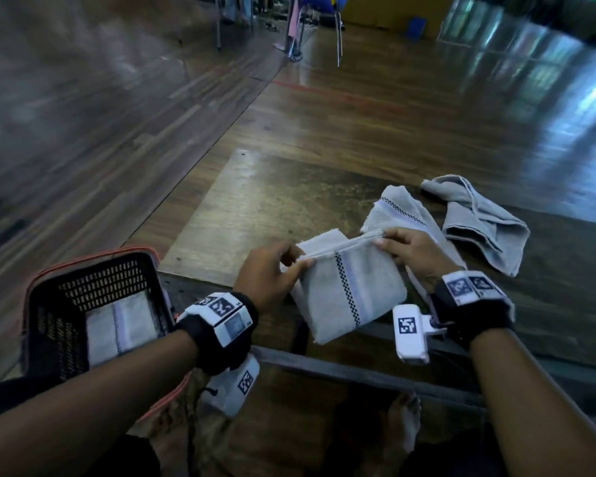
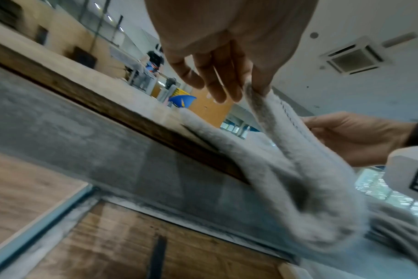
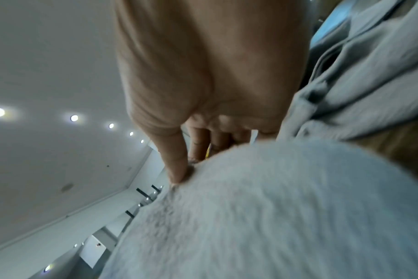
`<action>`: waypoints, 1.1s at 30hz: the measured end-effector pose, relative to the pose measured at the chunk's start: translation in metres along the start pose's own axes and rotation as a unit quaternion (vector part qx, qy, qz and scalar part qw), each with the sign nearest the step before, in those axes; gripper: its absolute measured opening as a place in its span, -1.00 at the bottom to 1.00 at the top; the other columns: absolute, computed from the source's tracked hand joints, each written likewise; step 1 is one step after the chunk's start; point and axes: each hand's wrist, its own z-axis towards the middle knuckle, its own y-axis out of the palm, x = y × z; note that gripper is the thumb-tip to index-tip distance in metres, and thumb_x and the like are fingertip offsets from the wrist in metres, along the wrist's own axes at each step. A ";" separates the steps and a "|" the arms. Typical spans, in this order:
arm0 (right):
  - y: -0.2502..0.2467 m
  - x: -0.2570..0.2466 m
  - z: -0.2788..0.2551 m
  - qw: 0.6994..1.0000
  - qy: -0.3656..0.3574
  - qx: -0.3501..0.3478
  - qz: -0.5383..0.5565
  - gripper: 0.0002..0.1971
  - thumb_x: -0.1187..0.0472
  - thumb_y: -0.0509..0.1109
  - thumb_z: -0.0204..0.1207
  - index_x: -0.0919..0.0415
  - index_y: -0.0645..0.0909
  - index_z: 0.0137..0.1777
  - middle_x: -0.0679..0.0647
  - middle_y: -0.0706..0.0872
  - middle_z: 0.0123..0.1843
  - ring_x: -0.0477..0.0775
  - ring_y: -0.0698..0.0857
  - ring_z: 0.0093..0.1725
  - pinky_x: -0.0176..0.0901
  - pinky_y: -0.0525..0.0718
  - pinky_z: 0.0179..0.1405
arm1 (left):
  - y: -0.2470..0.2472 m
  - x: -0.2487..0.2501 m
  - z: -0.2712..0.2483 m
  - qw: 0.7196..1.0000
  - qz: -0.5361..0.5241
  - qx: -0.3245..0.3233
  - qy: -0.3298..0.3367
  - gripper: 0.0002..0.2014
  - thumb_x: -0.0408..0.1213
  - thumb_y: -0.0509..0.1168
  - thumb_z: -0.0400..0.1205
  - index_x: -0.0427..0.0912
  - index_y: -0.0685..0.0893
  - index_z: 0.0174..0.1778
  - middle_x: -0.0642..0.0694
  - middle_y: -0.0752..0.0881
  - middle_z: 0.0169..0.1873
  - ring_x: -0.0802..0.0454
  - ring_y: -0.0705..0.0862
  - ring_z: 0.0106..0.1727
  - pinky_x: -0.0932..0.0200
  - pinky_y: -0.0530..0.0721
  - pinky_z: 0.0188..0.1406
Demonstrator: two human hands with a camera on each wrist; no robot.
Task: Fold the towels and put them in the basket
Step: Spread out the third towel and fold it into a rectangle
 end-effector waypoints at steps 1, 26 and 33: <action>0.009 0.001 0.012 1.000 -0.005 0.008 -0.015 -0.94 0.25 0.43 0.49 0.18 0.68 -0.07 0.01 0.72 -0.15 -0.08 0.65 -0.14 -0.28 0.63 -0.11 | -0.001 -0.007 0.007 1.000 0.017 0.005 -0.008 -0.80 -0.12 0.40 0.53 -0.20 0.68 -0.21 -0.12 0.74 -0.24 -0.01 0.66 -0.18 0.03 0.64 -0.14; 0.036 0.010 0.008 0.943 -0.049 -0.009 -0.329 -0.90 0.20 0.40 0.50 0.13 0.56 -0.03 -0.05 0.62 -0.19 -0.12 0.57 -0.21 -0.30 0.44 -0.31 | -0.002 -0.039 0.059 0.958 0.243 -0.149 -0.022 -0.85 -0.26 0.21 0.61 -0.19 0.66 -0.03 -0.17 0.65 0.02 -0.18 0.62 0.05 0.01 0.61 -0.07; 0.036 0.014 0.017 0.944 -0.071 0.012 -0.321 -0.94 0.14 0.33 0.56 0.11 0.59 -0.06 0.08 0.75 -0.10 0.06 0.69 -0.08 -0.02 0.64 -0.03 | -0.002 -0.043 0.058 0.958 0.247 -0.143 -0.038 -0.87 -0.26 0.17 0.64 -0.19 0.58 0.00 -0.18 0.66 0.04 -0.17 0.61 0.04 0.02 0.56 -0.12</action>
